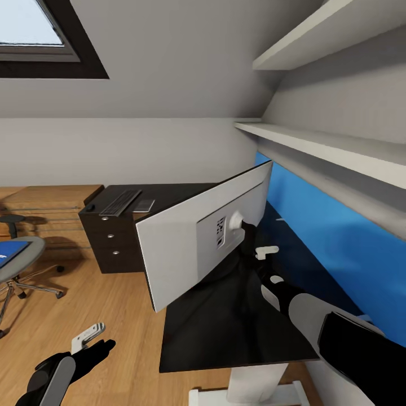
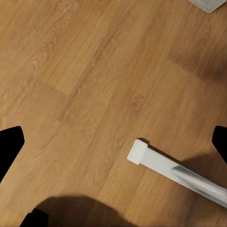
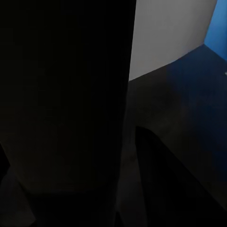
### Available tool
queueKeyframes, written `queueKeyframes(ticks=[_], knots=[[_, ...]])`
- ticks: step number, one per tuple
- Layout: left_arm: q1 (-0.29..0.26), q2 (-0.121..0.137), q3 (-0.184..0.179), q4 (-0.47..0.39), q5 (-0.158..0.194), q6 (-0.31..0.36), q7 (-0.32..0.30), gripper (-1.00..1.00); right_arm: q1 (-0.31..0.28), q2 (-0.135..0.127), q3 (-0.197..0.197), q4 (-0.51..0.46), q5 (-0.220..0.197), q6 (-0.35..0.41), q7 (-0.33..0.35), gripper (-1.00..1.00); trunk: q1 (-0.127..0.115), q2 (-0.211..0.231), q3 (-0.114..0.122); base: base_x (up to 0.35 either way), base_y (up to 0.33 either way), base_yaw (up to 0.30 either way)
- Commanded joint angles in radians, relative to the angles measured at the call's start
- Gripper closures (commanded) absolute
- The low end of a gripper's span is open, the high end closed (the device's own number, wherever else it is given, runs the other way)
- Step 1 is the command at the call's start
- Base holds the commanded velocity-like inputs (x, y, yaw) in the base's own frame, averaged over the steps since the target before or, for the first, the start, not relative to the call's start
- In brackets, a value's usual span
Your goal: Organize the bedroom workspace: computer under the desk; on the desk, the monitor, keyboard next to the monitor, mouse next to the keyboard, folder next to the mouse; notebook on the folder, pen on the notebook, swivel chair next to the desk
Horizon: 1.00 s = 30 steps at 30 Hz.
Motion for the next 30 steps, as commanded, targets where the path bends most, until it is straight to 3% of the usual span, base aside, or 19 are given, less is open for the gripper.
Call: queueKeyframes(ticks=[1, 25, 30], knots=[[0.0, 0.0, 0.0, -0.001, 0.011, 0.003, 0.009, -1.0, 0.0, 0.0, 0.045, 0.004, -0.027, -0.004, -0.005, 1.0, 0.0, -0.001, -0.001, 0.0, 0.0, 0.0], [0.0, -0.001, 0.0, -0.001, 0.011, 0.003, 0.007, -1.0, 0.0, 0.0, 0.047, 0.007, -0.029, -0.036, -0.005, 1.0, 0.0, -0.001, -0.001, 0.0, -0.001, 0.0], [0.0, 0.0, -0.001, -0.001, 0.011, 0.003, 0.007, -1.0, 0.0, 0.0, 0.047, 0.007, -0.028, -0.035, -0.005, 1.0, 0.0, -0.001, -0.001, 0.0, -0.217, 0.0]])
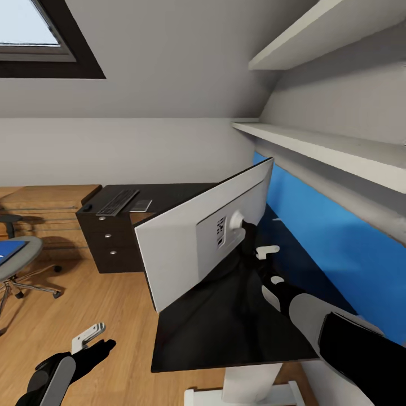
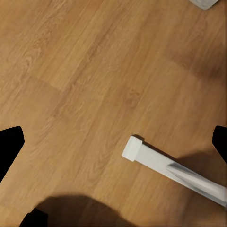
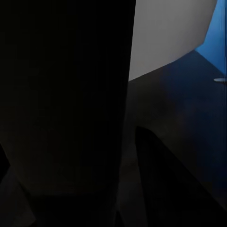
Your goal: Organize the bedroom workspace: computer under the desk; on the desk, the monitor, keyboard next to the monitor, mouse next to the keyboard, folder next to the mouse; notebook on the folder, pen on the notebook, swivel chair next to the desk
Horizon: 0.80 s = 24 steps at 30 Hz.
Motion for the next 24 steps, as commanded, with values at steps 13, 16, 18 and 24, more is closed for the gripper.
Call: queueKeyframes(ticks=[13, 16, 18, 24], knots=[[0.0, 0.001, 0.001, -0.003, 0.01, 0.003, 0.009, -1.0, -0.001, 0.001, 0.018, 0.001, -0.008, -0.003, -0.002, 1.0, 0.0, -0.001, -0.001, 0.0, -0.117, 0.0], [-0.001, 0.001, 0.001, -0.004, 0.009, 0.002, 0.009, -1.0, -0.001, 0.002, 0.018, 0.001, -0.008, -0.003, -0.002, 1.0, 0.0, -0.001, -0.001, 0.0, -0.02, 0.0], [-0.001, 0.002, 0.001, -0.005, 0.009, -0.004, 0.009, -1.0, -0.001, 0.002, 0.018, 0.001, -0.008, -0.003, -0.002, 1.0, 0.0, -0.001, -0.001, 0.0, -0.007, 0.0], [-0.001, 0.009, 0.0, -0.075, -0.005, -0.067, 0.006, -1.0, -0.001, 0.003, 0.019, 0.001, -0.008, -0.003, -0.002, 1.0, 0.0, -0.001, -0.001, 0.0, -0.001, 0.0]])
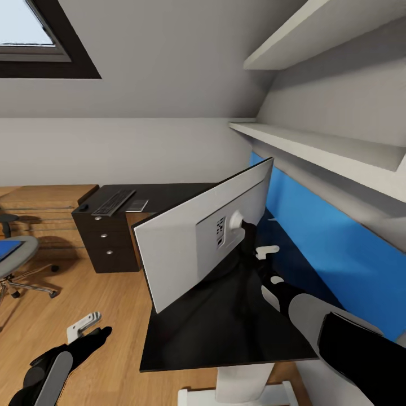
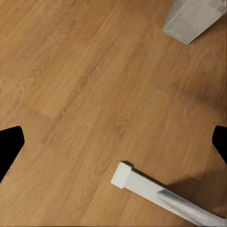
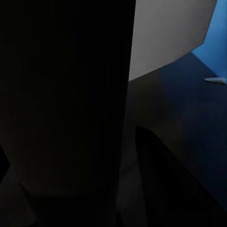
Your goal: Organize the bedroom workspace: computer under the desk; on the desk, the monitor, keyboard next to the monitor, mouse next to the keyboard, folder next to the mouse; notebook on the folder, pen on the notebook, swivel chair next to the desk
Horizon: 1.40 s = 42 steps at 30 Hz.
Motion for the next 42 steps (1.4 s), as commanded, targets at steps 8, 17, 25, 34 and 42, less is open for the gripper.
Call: queueKeyframes(ticks=[8, 17, 25, 34, 42], knots=[[0.0, 0.006, 0.002, -0.243, 0.012, 0.003, 0.011, -1.0, -0.001, 0.003, 0.016, -0.001, -0.004, -0.002, -0.002, 1.0, 0.0, -0.001, -0.001, 0.0, 0.0, 0.0], [-0.001, 0.005, -0.007, -0.131, 0.012, 0.006, 0.01, -1.0, -0.001, 0.001, 0.015, -0.001, -0.003, -0.002, -0.002, 1.0, 0.0, -0.001, -0.001, 0.0, 0.0, 0.0], [-0.001, 0.002, -0.007, -0.123, 0.009, 0.003, 0.011, -1.0, -0.001, 0.0, 0.015, -0.001, -0.003, -0.002, -0.003, 1.0, 0.0, -0.001, -0.001, 0.0, -0.001, 0.0], [-0.001, 0.004, 0.001, -0.122, 0.011, 0.004, 0.014, -1.0, -0.001, 0.002, 0.016, -0.001, -0.003, -0.002, -0.002, 1.0, 0.0, -0.001, -0.001, 0.0, -0.045, 0.0], [-0.001, 0.004, 0.026, -0.122, 0.011, 0.004, 0.014, -1.0, -0.001, 0.002, 0.016, -0.001, -0.002, -0.002, -0.002, 1.0, 0.0, -0.001, -0.001, 0.0, -0.001, -0.146]])
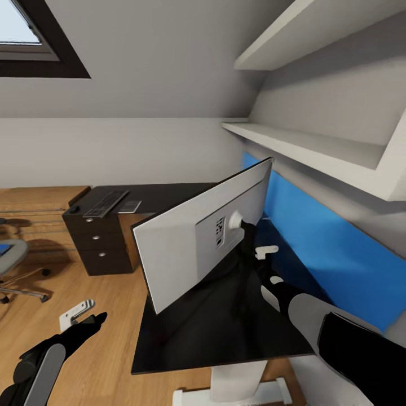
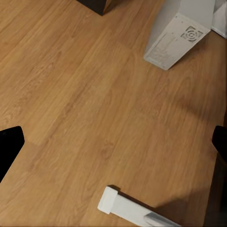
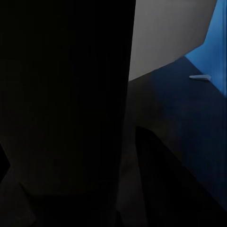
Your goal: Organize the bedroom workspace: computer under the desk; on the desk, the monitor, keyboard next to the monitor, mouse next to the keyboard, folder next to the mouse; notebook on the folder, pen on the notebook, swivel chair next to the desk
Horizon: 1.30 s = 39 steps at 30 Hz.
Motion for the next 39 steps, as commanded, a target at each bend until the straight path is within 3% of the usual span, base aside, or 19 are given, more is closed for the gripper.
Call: queueKeyframes(ticks=[1, 30, 39], knots=[[0.0, 0.0, 0.002, -0.002, 0.011, 0.003, 0.008, -1.0, -0.001, 0.0, 0.021, 0.0, -0.012, -0.002, -0.003, 1.0, 0.0, -0.001, -0.001, 0.0, 0.0, -0.23], [-0.001, 0.001, 0.005, -0.002, 0.011, 0.003, 0.008, -1.0, -0.001, 0.002, 0.021, 0.0, -0.011, -0.002, -0.003, 1.0, 0.0, -0.001, -0.001, 0.025, -0.018, -0.021], [0.0, 0.001, 0.005, -0.002, 0.012, 0.003, 0.008, -1.0, -0.001, 0.002, 0.021, 0.001, -0.011, -0.002, -0.003, 1.0, 0.0, -0.001, -0.001, 0.169, -0.005, 0.0]])
